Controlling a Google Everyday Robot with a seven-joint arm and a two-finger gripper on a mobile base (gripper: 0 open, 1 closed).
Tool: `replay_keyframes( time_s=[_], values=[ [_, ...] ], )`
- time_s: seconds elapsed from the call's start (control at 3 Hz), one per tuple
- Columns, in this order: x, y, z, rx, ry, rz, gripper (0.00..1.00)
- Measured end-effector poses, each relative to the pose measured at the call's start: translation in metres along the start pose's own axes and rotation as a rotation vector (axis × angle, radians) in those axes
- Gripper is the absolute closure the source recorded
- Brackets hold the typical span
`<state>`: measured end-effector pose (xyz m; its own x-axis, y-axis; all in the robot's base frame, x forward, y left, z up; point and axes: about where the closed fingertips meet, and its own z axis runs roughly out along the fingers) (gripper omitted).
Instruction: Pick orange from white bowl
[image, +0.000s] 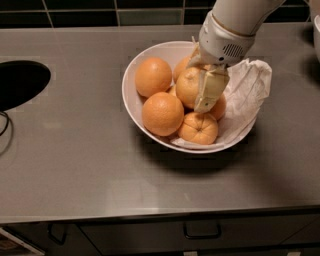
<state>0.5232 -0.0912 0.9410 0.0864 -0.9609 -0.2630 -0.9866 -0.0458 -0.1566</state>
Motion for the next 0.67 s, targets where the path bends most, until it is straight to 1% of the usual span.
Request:
replay_keyframes(
  time_s=[0.33,0.67],
  values=[
    [-0.0004,-0.0008,0.0002,0.004,-0.002,0.002,0.35],
    [0.0049,0.0014,0.0050,0.040,-0.006,0.021,0.44]
  ],
)
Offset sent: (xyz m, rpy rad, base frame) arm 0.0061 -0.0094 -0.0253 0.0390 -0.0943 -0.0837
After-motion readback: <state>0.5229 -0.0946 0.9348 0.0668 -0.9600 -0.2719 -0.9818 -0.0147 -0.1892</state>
